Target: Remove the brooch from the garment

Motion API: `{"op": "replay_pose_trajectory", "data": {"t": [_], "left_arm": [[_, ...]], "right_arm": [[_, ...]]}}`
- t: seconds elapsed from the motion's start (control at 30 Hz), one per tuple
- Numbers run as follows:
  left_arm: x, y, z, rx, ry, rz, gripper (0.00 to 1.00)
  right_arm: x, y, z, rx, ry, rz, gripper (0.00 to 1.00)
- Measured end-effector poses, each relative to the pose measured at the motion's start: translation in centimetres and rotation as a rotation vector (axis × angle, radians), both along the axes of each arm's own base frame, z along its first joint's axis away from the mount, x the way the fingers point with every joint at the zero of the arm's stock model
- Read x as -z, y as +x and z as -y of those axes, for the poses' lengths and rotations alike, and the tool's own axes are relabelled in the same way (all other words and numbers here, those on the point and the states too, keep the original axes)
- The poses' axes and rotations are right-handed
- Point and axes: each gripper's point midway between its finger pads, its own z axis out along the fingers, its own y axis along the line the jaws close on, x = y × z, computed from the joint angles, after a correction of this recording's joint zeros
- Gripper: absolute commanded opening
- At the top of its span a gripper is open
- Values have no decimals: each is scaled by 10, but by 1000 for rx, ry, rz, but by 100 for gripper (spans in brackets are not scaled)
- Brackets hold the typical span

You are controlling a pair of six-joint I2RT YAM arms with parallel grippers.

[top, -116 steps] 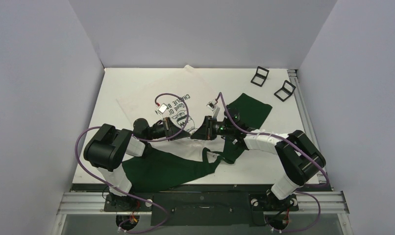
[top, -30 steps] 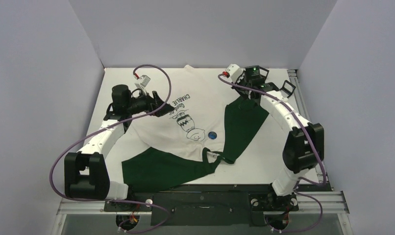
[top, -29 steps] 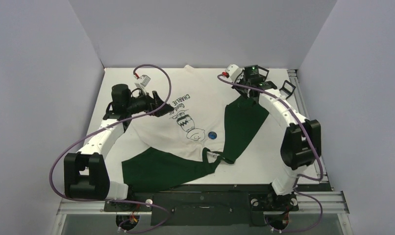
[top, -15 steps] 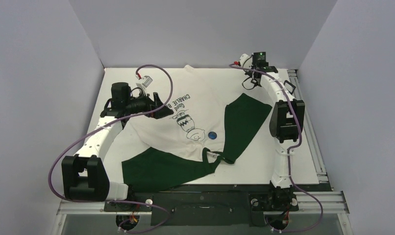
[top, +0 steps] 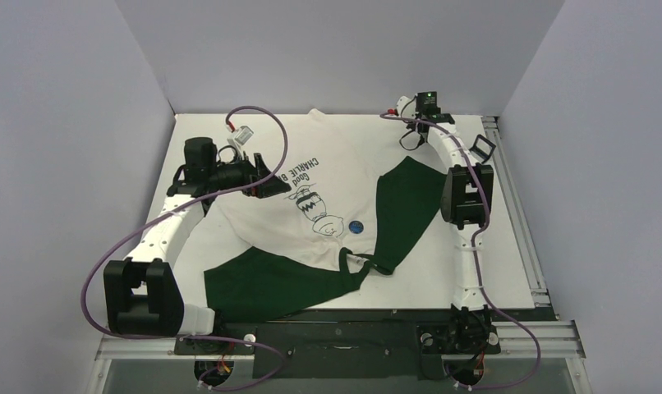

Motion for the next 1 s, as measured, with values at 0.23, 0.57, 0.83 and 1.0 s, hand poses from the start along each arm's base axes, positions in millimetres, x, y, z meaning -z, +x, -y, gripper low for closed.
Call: {"op": "replay_pose_trajectory", "data": {"t": [0.23,0.57,0.83,1.0], "left_arm": [[1,1,-1,10,-17,-11,96],[1,2,-1,15,-36,-24,96],[-1,4,-5,7,-48,-25,96],[-4,5,-5,6,-58,-22,96]], "right_arm": [[9,9,9,13,-40,19,0],[19,25,21,35,-65,62,1],[22,30,21,26,-74,70,6],[13,35,21,23,-76,100,6]]}}
